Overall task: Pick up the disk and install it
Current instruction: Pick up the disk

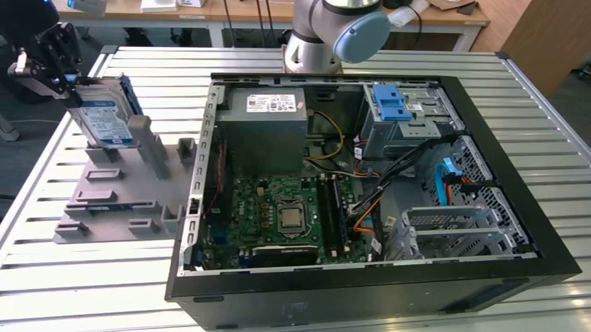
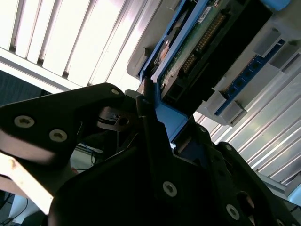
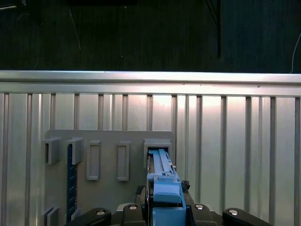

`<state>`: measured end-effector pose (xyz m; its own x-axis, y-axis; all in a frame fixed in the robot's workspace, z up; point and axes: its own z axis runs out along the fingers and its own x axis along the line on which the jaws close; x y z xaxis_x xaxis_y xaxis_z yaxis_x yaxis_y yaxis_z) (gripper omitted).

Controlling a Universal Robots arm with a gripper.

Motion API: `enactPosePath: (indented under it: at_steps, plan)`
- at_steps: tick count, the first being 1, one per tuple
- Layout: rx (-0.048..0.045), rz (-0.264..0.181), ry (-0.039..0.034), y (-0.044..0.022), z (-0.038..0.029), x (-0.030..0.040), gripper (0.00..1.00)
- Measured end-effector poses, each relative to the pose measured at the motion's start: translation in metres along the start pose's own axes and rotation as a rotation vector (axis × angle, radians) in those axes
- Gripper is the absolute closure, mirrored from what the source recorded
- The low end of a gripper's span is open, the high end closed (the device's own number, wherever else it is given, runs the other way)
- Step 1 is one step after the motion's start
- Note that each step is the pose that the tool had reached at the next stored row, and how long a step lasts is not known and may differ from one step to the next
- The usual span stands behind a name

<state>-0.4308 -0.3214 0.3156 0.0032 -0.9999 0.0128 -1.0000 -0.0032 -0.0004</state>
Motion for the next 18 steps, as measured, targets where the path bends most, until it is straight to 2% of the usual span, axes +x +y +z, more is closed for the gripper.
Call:
enactPosePath:
  at_steps: [18]
  plan:
    - [0.0000, 0.000, 0.0000, 0.0000, -0.0249, 0.0003, 0.63]
